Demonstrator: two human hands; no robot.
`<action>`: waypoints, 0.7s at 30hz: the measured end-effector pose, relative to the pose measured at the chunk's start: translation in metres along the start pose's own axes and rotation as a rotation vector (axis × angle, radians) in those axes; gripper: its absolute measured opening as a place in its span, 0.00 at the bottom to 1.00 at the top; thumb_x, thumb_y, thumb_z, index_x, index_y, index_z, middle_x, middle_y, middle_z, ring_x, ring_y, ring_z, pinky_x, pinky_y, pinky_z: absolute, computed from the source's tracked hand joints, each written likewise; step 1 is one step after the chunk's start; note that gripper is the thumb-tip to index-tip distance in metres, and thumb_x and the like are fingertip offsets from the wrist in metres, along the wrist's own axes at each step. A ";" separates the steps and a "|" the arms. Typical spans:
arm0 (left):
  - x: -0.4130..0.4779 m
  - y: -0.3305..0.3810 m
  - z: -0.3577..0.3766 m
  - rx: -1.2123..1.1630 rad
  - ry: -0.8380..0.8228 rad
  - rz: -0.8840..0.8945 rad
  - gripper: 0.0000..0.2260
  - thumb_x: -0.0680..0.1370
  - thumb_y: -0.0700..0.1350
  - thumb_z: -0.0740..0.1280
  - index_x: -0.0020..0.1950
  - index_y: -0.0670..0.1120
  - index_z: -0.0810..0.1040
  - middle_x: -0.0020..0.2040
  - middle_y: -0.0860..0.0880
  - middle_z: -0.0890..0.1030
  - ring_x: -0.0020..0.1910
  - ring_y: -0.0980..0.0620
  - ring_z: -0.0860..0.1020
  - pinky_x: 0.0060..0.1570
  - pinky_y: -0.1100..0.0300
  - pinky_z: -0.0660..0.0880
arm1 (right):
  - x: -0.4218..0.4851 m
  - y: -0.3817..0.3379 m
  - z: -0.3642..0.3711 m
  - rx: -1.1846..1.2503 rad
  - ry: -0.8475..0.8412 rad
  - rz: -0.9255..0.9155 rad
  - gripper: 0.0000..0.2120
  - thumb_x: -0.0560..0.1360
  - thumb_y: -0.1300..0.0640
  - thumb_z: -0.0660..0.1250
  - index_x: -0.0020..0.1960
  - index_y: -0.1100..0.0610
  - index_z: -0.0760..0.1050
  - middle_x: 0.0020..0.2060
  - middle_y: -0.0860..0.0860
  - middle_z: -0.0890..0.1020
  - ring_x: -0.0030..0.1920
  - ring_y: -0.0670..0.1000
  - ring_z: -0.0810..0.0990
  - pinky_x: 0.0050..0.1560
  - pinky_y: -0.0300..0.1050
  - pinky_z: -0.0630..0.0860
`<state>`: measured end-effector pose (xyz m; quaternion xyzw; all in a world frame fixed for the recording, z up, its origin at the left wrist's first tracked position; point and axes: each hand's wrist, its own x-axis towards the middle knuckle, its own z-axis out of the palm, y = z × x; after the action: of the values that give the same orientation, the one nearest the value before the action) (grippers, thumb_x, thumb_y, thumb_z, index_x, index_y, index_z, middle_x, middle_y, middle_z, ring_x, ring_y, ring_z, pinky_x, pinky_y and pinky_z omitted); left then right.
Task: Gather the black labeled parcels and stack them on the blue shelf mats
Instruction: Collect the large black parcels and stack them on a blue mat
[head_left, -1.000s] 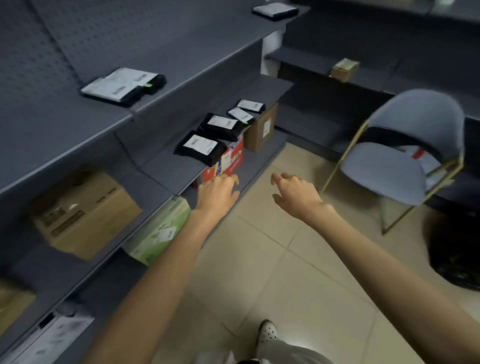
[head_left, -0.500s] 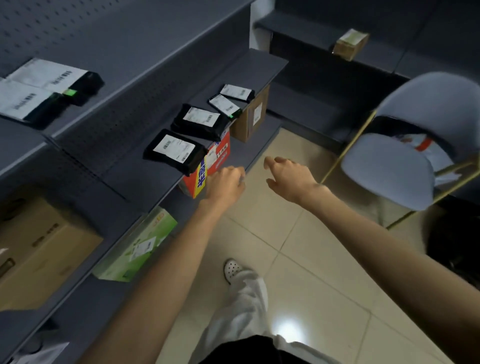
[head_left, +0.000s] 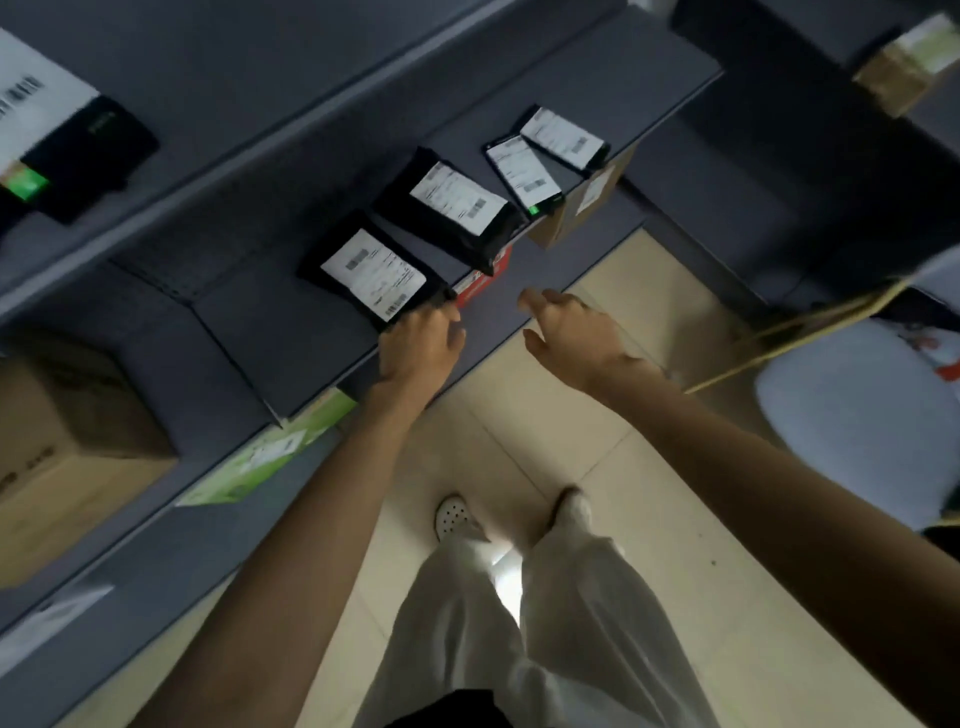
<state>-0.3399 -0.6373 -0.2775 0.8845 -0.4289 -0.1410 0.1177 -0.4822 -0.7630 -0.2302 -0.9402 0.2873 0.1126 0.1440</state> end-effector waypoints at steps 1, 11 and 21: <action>0.007 -0.004 0.005 -0.012 0.006 -0.035 0.11 0.80 0.50 0.66 0.60 0.48 0.78 0.57 0.44 0.80 0.54 0.41 0.81 0.44 0.50 0.76 | 0.015 0.004 0.005 -0.002 -0.005 -0.018 0.19 0.80 0.55 0.59 0.71 0.54 0.65 0.61 0.56 0.75 0.60 0.60 0.76 0.51 0.54 0.76; 0.082 -0.014 0.094 -0.272 0.180 -0.657 0.33 0.78 0.54 0.67 0.80 0.53 0.57 0.80 0.46 0.56 0.74 0.39 0.61 0.66 0.40 0.69 | 0.189 0.067 0.050 -0.019 -0.165 -0.187 0.26 0.79 0.53 0.63 0.75 0.54 0.62 0.72 0.57 0.67 0.70 0.61 0.66 0.63 0.58 0.71; 0.170 -0.016 0.146 -0.385 0.322 -1.163 0.54 0.68 0.67 0.72 0.82 0.50 0.43 0.81 0.42 0.44 0.80 0.37 0.43 0.77 0.40 0.46 | 0.305 0.102 0.079 -0.017 -0.266 -0.177 0.53 0.71 0.36 0.69 0.81 0.54 0.40 0.79 0.63 0.43 0.78 0.66 0.45 0.75 0.63 0.50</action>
<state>-0.2782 -0.7750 -0.4442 0.9461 0.1778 -0.1217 0.2418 -0.3037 -0.9722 -0.4151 -0.9399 0.1807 0.2253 0.1823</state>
